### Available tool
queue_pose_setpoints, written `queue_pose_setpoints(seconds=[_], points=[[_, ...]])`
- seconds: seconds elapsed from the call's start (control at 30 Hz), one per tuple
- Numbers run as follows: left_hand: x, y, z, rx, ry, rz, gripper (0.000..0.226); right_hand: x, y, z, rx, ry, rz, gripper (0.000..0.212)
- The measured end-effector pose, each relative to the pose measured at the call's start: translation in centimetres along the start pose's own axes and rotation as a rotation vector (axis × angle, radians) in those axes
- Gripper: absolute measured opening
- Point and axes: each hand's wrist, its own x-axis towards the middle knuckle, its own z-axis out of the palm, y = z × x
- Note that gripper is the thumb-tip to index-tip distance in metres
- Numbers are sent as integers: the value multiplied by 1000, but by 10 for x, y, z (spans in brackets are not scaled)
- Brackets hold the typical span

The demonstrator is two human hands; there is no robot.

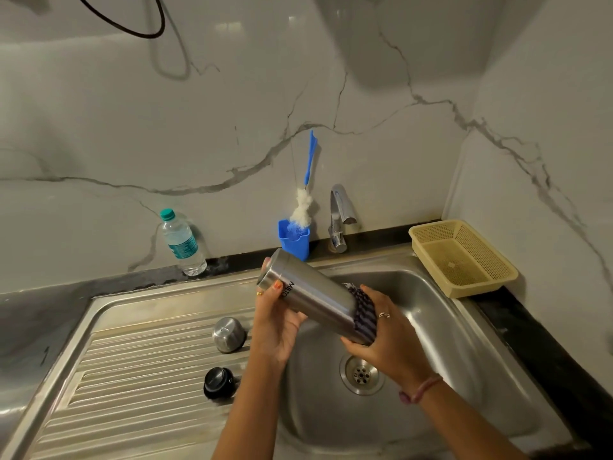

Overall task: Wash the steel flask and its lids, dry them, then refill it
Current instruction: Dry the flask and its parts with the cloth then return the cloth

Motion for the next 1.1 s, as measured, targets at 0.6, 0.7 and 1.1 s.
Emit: queue_pose_setpoints(seconds=[0.6,0.7,1.1], points=[[16,-35,-9,133,122,161,96,71,-102,27,101,-75,52,89],[21,-37,-11,82,108,53,86,93,-118,26,182,-69,0,88],[14,4,13,77,249,200,76,28,-39,30,219,16,121,44]])
